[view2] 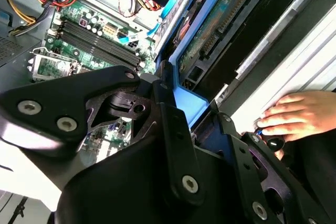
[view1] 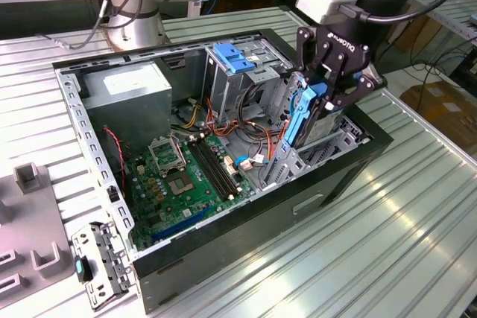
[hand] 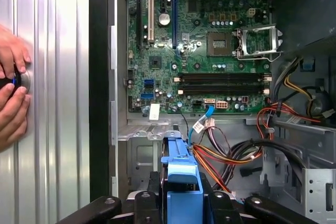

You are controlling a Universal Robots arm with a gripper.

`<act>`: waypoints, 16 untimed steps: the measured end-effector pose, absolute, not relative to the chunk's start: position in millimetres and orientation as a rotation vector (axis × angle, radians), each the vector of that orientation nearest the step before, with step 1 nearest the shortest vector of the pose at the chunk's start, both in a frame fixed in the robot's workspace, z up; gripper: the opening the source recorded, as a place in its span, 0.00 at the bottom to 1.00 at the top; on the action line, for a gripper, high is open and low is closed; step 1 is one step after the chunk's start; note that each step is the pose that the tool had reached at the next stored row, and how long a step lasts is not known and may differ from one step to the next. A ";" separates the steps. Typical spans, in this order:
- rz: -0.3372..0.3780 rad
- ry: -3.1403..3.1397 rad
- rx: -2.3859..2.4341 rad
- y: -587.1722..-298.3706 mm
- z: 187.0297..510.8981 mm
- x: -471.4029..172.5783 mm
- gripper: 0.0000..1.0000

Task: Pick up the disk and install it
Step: 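Insert the disk into the insertion slot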

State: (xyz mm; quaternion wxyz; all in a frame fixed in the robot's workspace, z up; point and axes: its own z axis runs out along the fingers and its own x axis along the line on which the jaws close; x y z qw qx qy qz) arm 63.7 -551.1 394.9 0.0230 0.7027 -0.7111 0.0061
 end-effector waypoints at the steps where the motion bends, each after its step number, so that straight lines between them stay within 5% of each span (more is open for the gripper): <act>1: 0.019 -2.202 2.176 -551.1 393.1 63.7 0.37; 16: 0.019 -2.202 2.175 -551.1 367.6 63.7 0.37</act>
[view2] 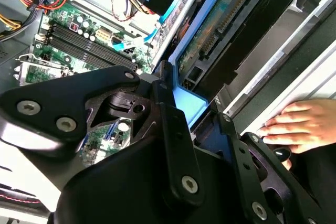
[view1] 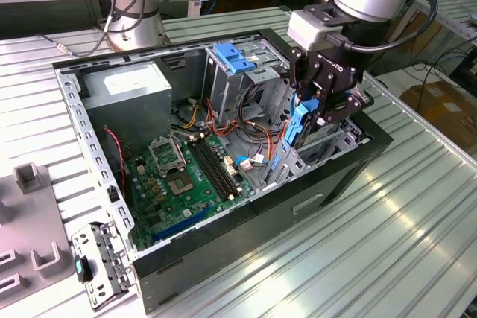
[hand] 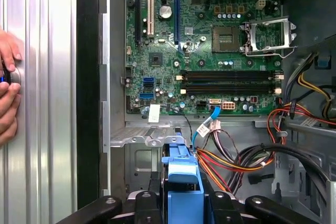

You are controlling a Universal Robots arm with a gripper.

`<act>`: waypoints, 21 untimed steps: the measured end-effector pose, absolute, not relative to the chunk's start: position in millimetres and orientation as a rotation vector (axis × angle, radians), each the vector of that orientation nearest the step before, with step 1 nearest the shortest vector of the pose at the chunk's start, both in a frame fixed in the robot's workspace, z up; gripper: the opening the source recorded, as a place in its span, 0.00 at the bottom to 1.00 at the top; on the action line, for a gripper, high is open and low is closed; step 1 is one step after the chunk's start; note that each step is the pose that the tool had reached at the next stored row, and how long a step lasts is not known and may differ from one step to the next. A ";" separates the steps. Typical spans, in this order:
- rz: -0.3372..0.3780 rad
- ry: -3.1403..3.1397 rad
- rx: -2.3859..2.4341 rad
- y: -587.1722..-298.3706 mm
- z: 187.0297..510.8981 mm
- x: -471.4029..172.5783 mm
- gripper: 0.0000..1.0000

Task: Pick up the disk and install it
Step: 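Insert the disk into the insertion slot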

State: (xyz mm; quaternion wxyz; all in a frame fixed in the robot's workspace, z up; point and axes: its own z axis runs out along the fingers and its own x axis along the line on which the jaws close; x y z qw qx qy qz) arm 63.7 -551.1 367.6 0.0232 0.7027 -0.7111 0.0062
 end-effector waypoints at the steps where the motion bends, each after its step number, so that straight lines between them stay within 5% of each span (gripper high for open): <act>1: 0.019 -2.202 2.175 -551.1 367.6 63.7 0.37; 11: 0.019 -2.201 2.175 -551.1 367.5 63.7 0.45; 19: 0.019 -2.201 2.175 -551.1 367.5 63.7 0.12; 21: 0.019 -2.201 2.175 -551.1 367.5 63.7 0.11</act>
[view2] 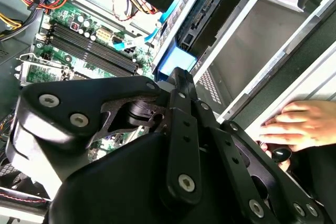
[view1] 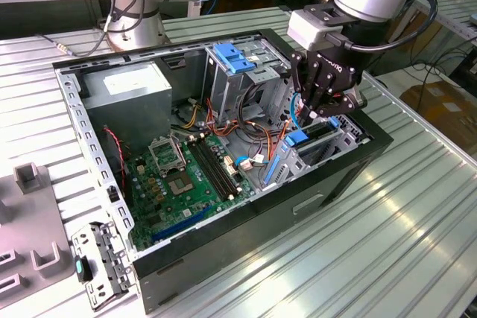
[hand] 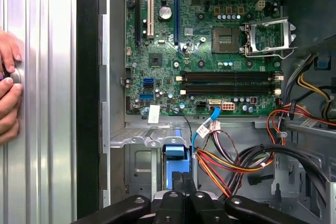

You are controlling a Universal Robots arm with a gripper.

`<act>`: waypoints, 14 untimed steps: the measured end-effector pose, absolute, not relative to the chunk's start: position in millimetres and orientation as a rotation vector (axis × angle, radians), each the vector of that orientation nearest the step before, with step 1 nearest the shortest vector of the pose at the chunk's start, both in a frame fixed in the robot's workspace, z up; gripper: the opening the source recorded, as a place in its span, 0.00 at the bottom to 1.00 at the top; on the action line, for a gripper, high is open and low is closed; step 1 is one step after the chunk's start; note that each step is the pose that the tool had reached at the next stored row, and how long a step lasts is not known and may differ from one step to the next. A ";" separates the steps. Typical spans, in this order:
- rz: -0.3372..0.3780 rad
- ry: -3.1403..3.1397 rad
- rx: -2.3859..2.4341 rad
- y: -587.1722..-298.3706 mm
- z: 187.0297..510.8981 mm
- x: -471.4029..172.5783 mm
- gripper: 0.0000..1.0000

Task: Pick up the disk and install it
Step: 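Insert the disk into the insertion slot, then insert the first disk wire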

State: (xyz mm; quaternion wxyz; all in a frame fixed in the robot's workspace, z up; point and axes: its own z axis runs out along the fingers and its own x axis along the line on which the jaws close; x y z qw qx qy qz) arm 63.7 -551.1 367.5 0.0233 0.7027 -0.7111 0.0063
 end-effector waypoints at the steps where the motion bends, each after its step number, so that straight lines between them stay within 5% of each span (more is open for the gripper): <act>1: 0.019 -2.201 2.175 -551.1 367.5 63.7 0.11; 14: 0.020 -2.201 2.175 -551.1 367.5 63.7 0.11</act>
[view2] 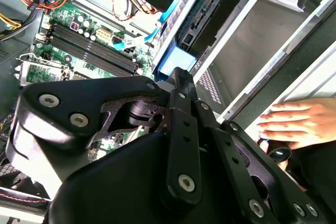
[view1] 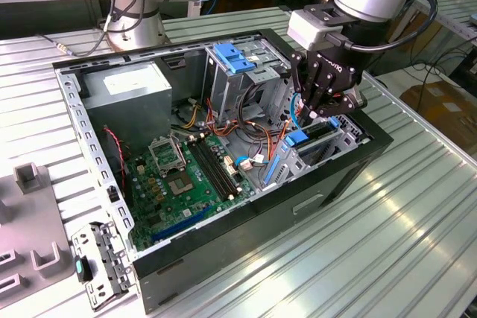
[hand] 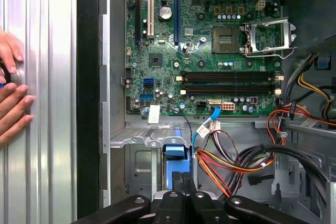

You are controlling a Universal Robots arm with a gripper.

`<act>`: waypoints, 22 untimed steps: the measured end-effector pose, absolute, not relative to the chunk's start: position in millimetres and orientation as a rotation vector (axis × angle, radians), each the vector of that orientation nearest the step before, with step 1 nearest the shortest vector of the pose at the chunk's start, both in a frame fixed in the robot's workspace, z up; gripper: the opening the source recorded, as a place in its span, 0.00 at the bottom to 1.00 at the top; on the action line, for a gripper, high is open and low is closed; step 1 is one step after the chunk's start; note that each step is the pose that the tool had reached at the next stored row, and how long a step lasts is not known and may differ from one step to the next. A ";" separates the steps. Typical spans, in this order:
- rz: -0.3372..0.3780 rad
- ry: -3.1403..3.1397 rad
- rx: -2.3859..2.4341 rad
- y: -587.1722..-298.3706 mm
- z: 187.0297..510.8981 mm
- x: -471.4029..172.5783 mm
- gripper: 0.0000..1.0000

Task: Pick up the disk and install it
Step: 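Insert the first disk wire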

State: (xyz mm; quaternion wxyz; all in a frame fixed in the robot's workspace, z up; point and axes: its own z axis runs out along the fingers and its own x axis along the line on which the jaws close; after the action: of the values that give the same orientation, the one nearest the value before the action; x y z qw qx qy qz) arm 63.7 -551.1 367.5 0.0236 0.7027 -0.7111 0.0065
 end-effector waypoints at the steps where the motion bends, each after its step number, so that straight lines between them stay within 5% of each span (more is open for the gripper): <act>1: 0.020 -2.201 2.175 -551.1 367.5 63.8 0.11; 22: 0.024 -2.105 2.264 -551.2 377.5 93.1 0.11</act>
State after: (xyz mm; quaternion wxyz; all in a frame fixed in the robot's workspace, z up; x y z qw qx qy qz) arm 93.1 -551.2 377.5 0.0252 0.7321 -0.6807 0.0078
